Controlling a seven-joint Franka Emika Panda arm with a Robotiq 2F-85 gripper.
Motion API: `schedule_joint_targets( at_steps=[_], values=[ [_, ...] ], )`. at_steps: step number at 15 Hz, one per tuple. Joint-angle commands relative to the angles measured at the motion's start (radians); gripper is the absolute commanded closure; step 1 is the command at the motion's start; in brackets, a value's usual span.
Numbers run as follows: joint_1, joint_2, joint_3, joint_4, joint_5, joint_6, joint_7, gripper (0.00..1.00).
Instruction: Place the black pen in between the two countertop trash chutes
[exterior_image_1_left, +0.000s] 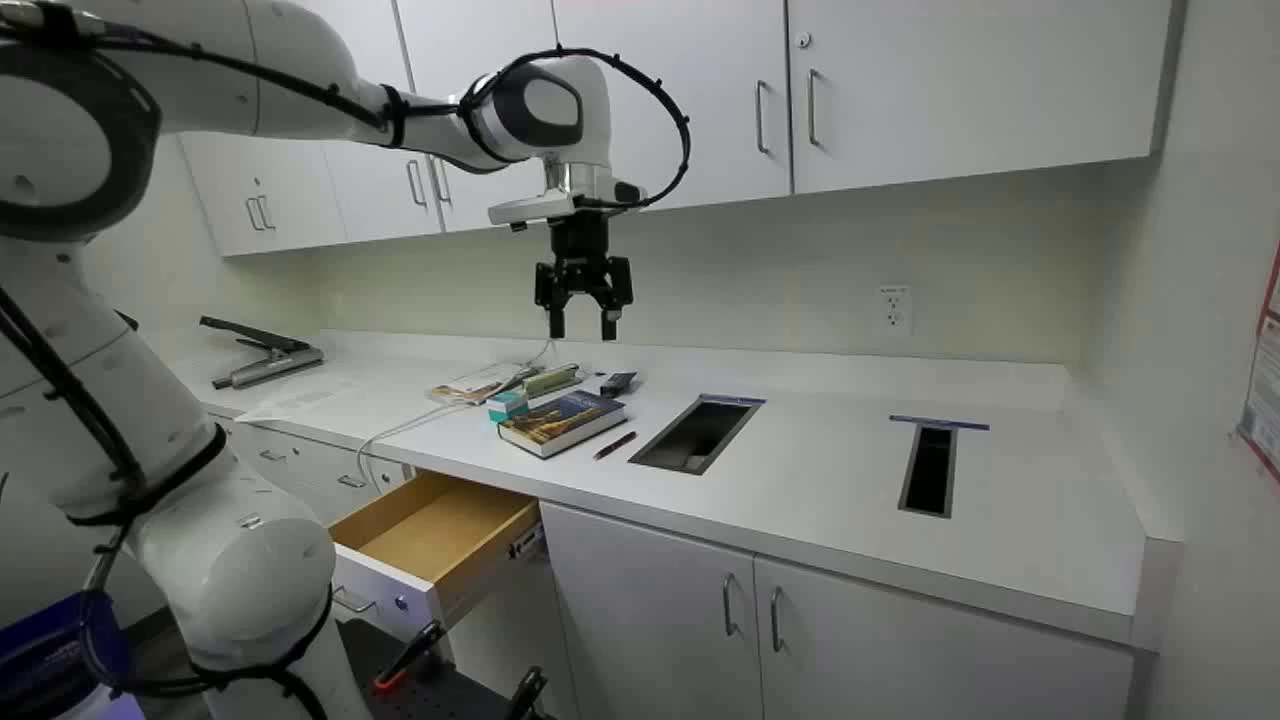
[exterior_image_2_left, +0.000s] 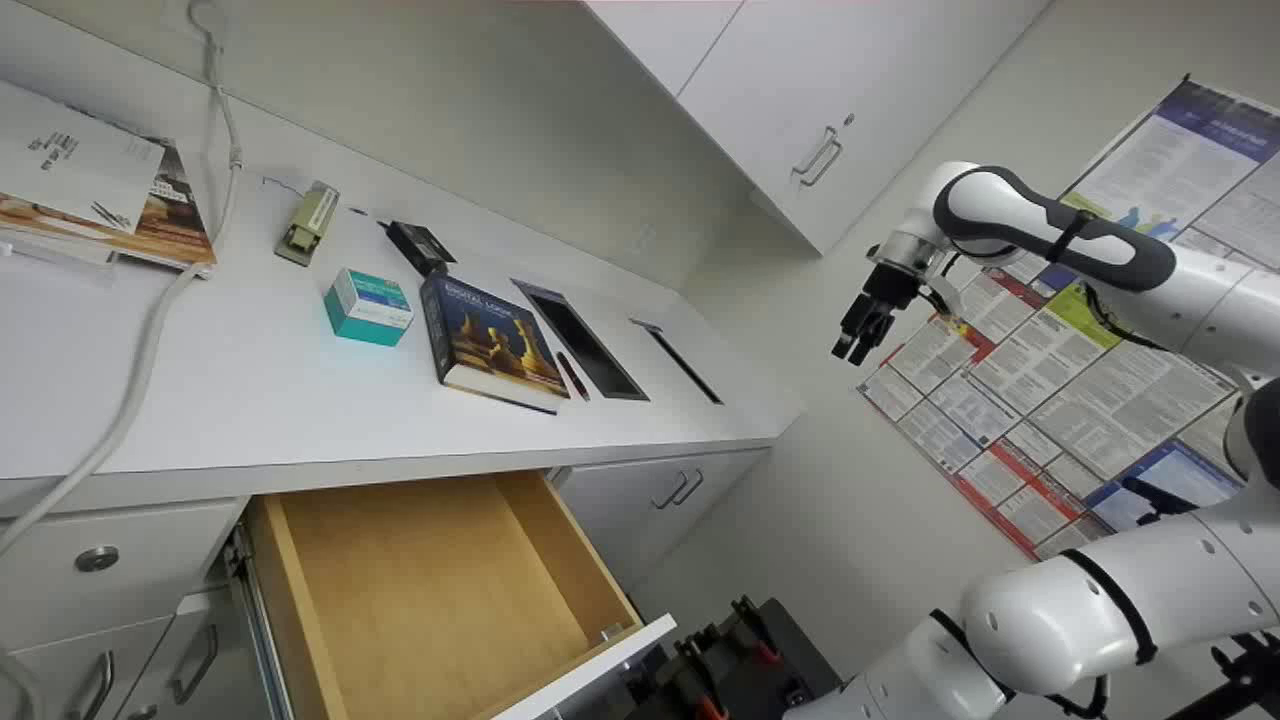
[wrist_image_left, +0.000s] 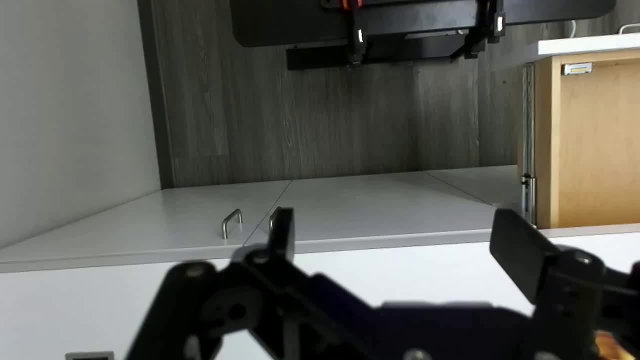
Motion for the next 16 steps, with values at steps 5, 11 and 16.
schedule_joint_targets(
  at_steps=[5,11,16],
  values=[
    [0.002,0.012,0.009,-0.013,0.007,0.044,0.017,0.0],
    [0.029,0.107,0.064,-0.129,0.014,0.394,0.13,0.0],
    [0.044,0.181,0.098,-0.155,0.013,0.499,0.155,0.0]
  ],
)
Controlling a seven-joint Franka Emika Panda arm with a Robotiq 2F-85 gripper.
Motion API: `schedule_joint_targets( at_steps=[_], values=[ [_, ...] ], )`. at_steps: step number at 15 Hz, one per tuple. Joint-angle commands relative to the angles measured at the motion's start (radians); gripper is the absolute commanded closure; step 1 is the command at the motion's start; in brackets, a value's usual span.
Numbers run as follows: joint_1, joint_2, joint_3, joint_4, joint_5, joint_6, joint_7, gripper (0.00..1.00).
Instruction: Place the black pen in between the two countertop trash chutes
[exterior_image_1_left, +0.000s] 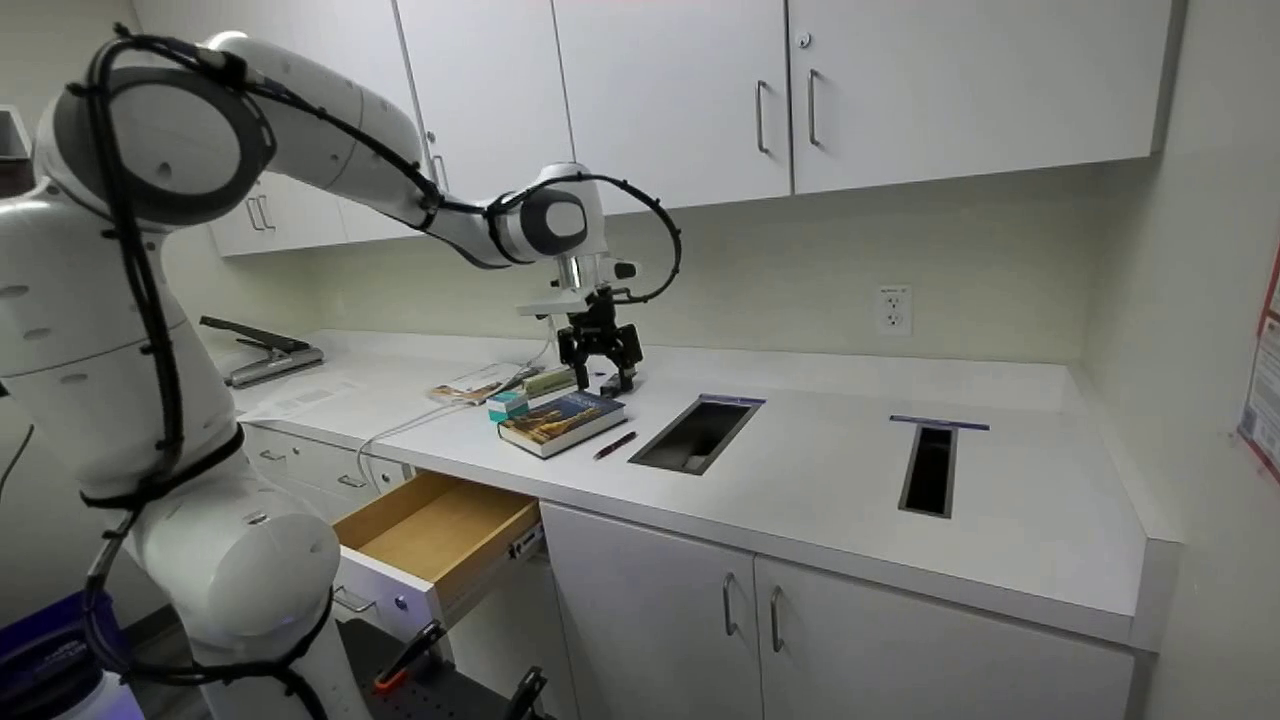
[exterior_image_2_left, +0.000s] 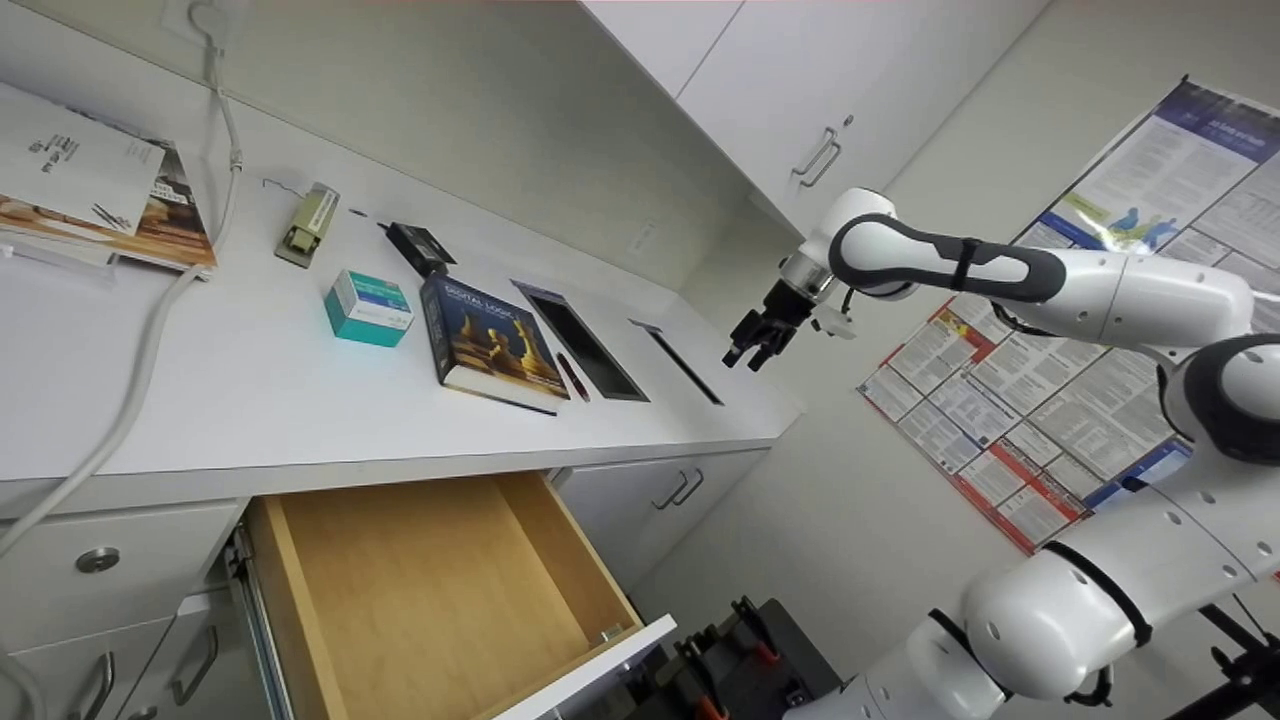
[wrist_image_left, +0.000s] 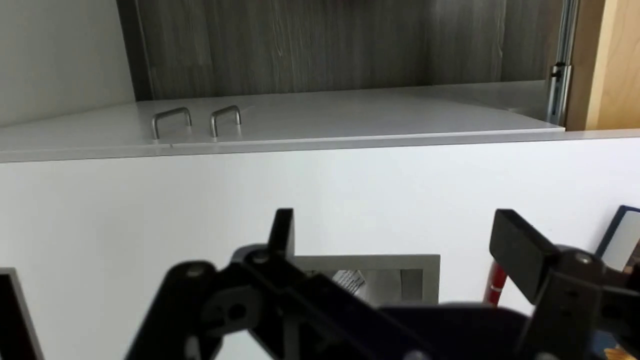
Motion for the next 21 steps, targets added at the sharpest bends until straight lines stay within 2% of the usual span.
schedule_joint_targets(
  at_steps=[1,6,7,11,16,18,21],
  values=[
    [0.003,0.019,0.01,0.002,0.0,0.007,0.007,0.0],
    [0.006,0.031,0.012,0.004,0.0,0.012,0.009,0.0],
    [0.012,0.065,0.018,0.015,0.002,0.038,0.014,0.0],
    [0.031,0.168,0.023,0.039,0.148,0.157,-0.028,0.0],
    [0.046,0.311,0.054,0.068,0.155,0.414,-0.004,0.0],
    [0.051,0.367,0.063,0.104,0.148,0.45,-0.006,0.0],
    [0.05,0.442,0.08,0.186,0.154,0.428,-0.021,0.0]
  ],
)
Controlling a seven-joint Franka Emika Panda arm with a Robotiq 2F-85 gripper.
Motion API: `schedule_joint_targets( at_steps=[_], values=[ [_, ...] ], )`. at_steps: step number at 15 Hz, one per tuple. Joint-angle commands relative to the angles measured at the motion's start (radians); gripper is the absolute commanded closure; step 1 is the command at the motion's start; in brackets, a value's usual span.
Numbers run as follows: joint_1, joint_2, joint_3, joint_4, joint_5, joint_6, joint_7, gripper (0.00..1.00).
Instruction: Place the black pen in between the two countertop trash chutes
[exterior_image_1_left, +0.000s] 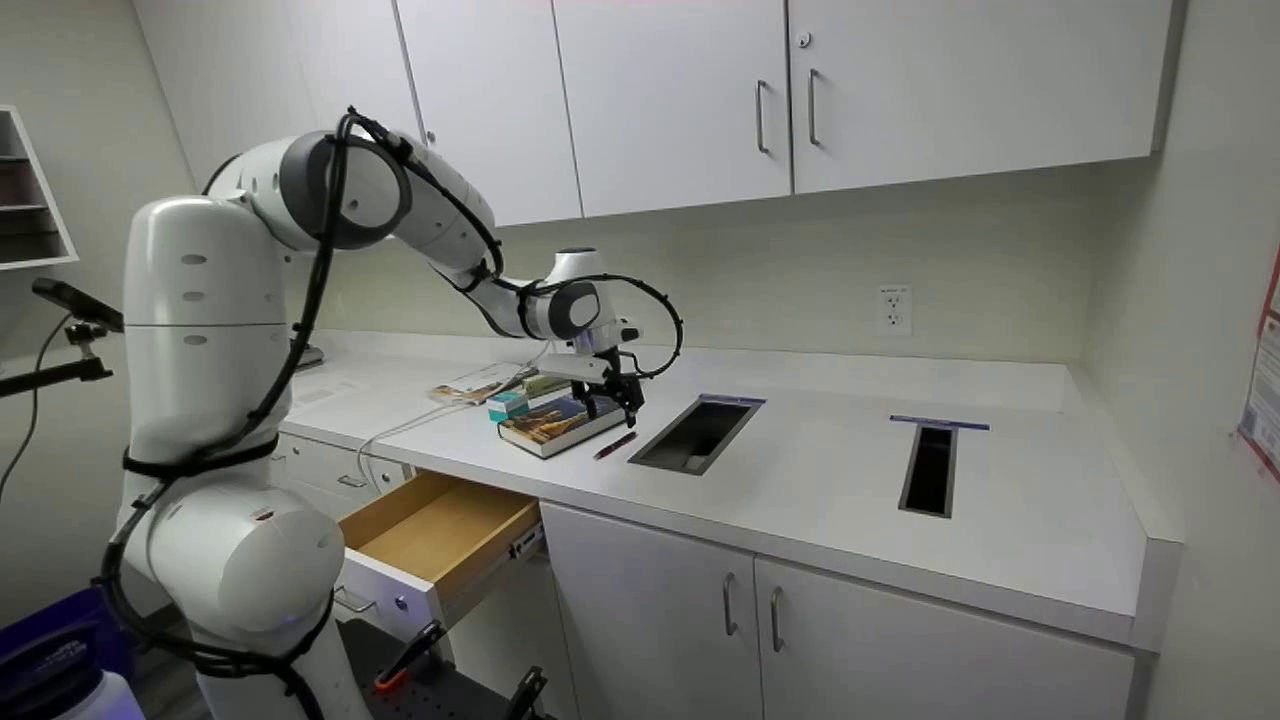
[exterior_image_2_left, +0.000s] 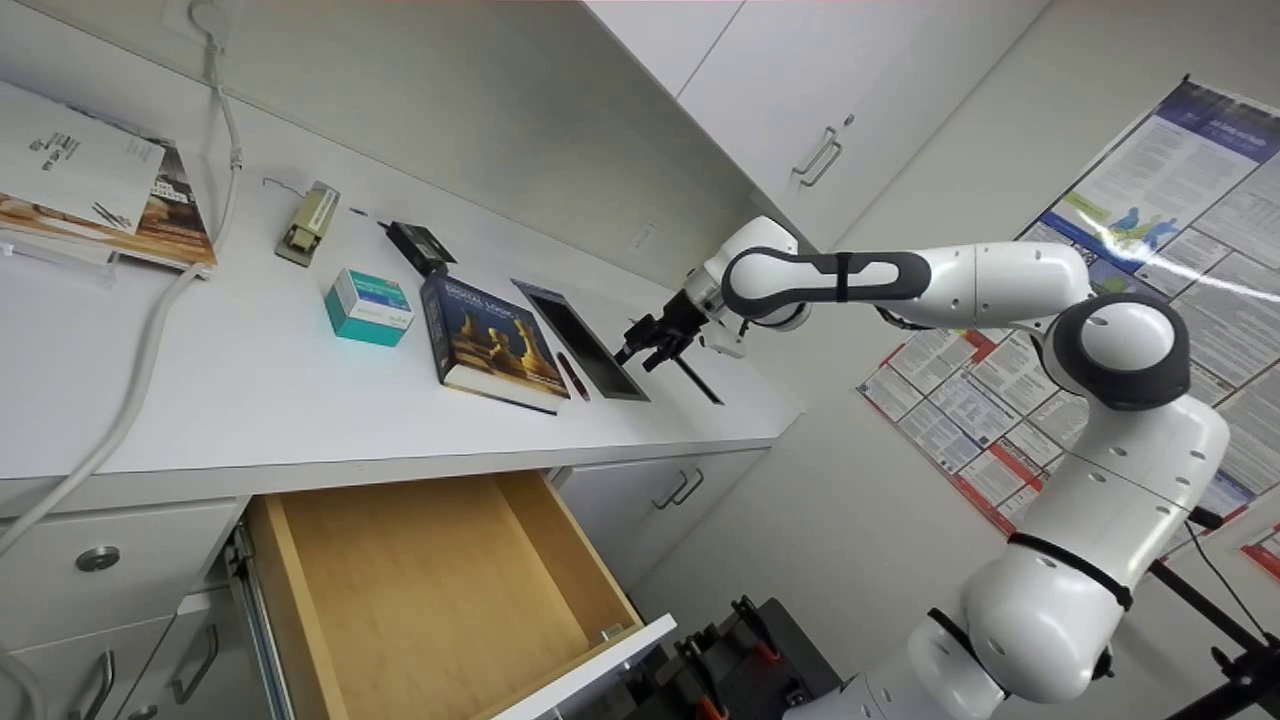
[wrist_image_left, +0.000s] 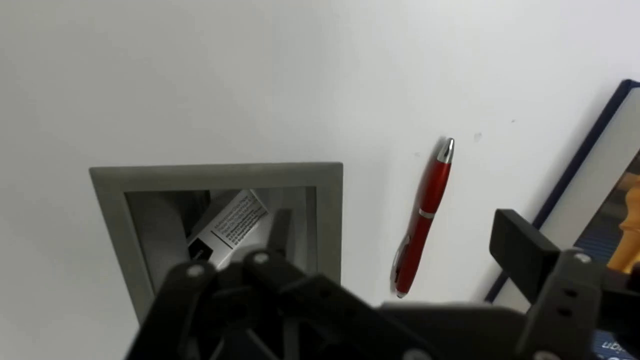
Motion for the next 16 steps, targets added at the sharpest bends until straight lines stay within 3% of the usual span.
schedule_joint_targets(
  at_steps=[1,7,8,12,16],
  values=[
    [0.003,0.093,0.014,0.119,0.007,-0.027,-0.015,0.0],
    [0.003,0.201,0.03,0.254,0.011,-0.088,-0.02,0.0],
    [0.006,0.166,0.019,0.189,-0.001,-0.024,0.0,0.0],
    [0.008,0.198,0.023,0.227,-0.001,-0.048,-0.001,0.0],
    [0.044,0.294,-0.008,0.318,-0.065,-0.117,0.083,0.0]
  ],
)
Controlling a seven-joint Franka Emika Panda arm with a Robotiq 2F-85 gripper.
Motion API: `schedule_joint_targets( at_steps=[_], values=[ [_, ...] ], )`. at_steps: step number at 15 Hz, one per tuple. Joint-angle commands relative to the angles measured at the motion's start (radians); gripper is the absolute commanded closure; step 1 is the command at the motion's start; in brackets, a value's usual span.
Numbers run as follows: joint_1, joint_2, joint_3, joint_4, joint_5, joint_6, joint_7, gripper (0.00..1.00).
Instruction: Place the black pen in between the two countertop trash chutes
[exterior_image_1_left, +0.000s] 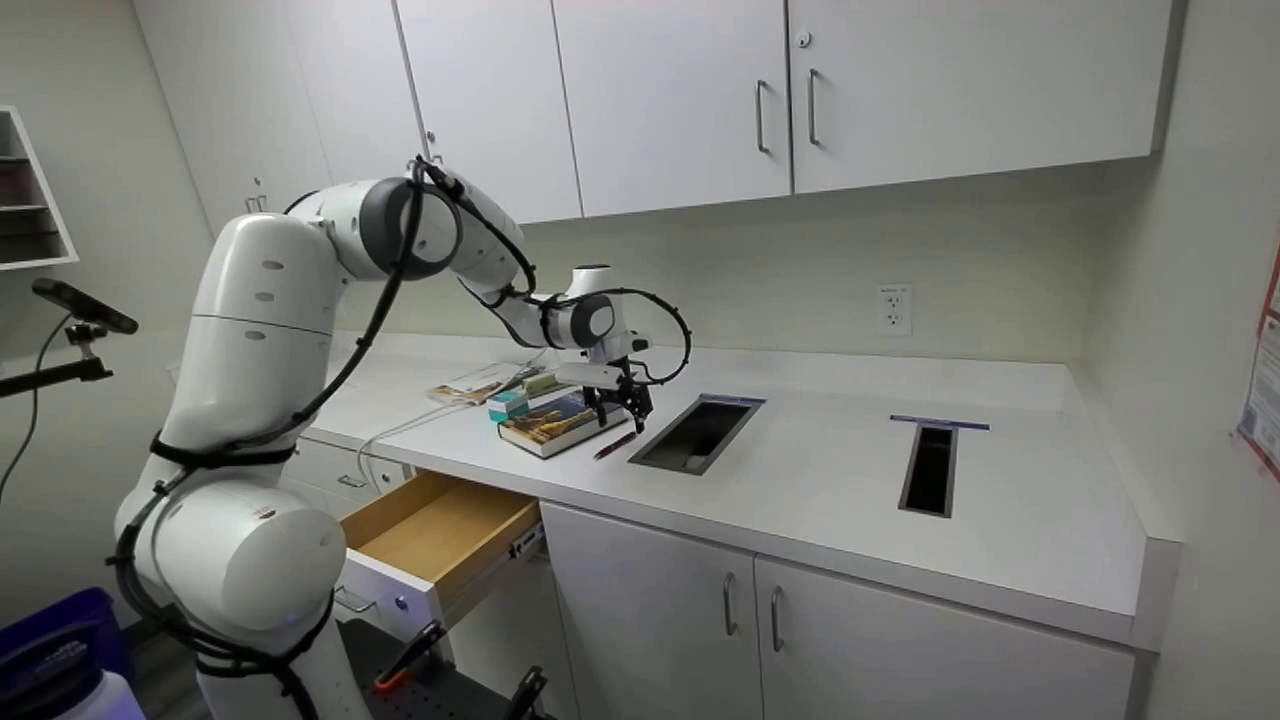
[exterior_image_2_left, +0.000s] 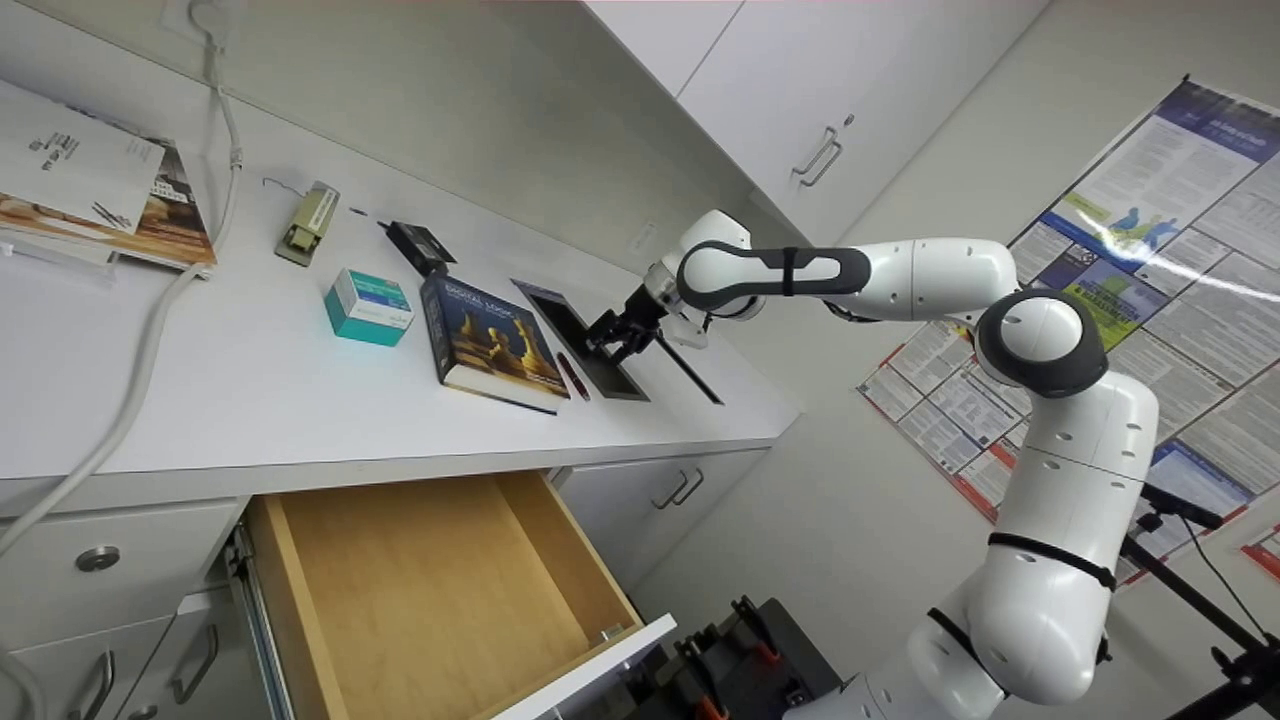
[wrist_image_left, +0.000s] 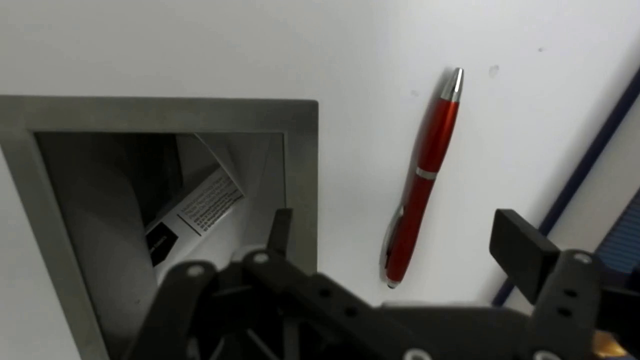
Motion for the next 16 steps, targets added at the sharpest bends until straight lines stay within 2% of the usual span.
schedule_joint_targets(
  at_steps=[1,6,7,8,16],
  values=[
    [0.03,0.101,-0.021,0.105,-0.032,-0.074,0.058,0.0],
    [0.04,0.187,-0.019,0.181,-0.023,-0.058,0.08,0.0],
    [0.042,0.194,-0.02,0.194,-0.023,-0.055,0.083,0.1],
    [0.044,0.196,-0.021,0.203,-0.026,-0.053,0.082,0.26],
    [0.05,0.203,-0.02,0.243,-0.026,-0.062,0.087,0.88]
  ],
)
